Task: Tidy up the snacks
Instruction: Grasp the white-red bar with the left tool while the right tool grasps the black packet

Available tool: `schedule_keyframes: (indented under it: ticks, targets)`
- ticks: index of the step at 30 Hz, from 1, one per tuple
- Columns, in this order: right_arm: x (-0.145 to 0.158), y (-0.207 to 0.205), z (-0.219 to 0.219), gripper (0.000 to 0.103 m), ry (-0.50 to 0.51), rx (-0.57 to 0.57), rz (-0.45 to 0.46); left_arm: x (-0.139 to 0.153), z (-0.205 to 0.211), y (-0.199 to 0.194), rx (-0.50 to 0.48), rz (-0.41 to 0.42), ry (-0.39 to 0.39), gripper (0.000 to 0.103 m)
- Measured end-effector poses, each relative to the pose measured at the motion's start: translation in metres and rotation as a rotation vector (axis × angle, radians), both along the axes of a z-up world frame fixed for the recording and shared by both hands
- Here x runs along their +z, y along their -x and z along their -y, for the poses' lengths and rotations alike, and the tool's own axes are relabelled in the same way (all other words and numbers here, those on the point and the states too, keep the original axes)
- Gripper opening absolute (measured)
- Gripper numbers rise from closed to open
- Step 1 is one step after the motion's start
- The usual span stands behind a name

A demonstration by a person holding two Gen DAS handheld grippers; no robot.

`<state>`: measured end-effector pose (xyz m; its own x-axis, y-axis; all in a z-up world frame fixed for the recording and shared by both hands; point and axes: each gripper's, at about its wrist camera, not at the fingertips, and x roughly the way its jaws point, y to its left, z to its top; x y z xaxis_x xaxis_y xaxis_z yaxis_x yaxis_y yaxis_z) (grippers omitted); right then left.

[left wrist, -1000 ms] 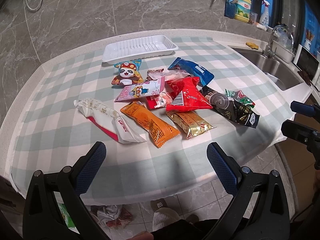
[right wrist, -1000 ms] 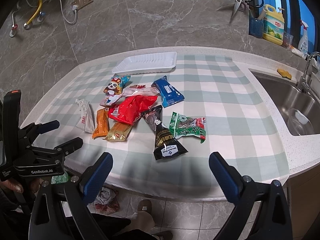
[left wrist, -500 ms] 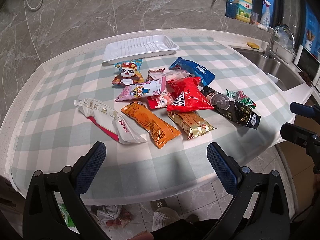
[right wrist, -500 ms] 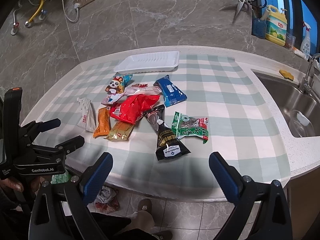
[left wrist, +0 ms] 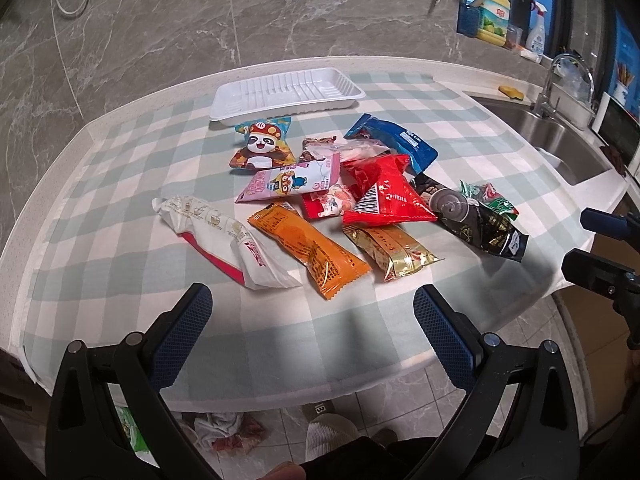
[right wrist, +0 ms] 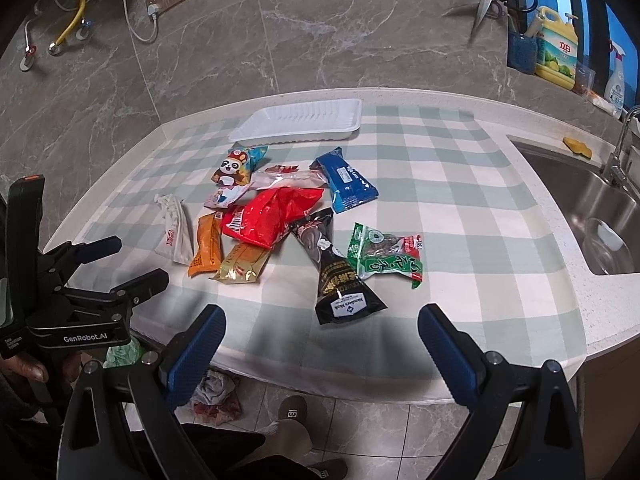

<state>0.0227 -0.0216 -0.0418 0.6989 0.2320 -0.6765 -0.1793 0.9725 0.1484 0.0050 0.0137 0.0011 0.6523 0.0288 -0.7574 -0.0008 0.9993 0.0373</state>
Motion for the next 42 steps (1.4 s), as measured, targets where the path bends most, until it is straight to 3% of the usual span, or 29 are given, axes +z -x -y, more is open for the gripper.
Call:
schedule_keyframes:
  ticks: [20,30,34,36,42]
  targets:
    - [-0.003,-0.027,-0.025,0.095,0.049,0.09,-0.02,-0.004,-0.038,-0.023,0.073,-0.035,0.047,0.102]
    - [-0.011,-0.068,-0.042,0.077,0.139,0.139,-0.046,-0.008,-0.078,-0.067,0.123,-0.068,0.1,0.1]
    - [-0.02,-0.086,-0.048,0.067,0.201,0.162,-0.073,-0.016,-0.096,-0.088,0.129,-0.11,0.189,0.084]
    - [-0.024,-0.092,-0.051,0.061,0.228,0.175,-0.087,-0.024,-0.104,-0.097,0.143,-0.143,0.222,0.082]
    - [-0.039,-0.107,-0.059,0.04,0.315,0.206,-0.13,-0.041,-0.117,-0.12,0.157,-0.199,0.238,0.072]
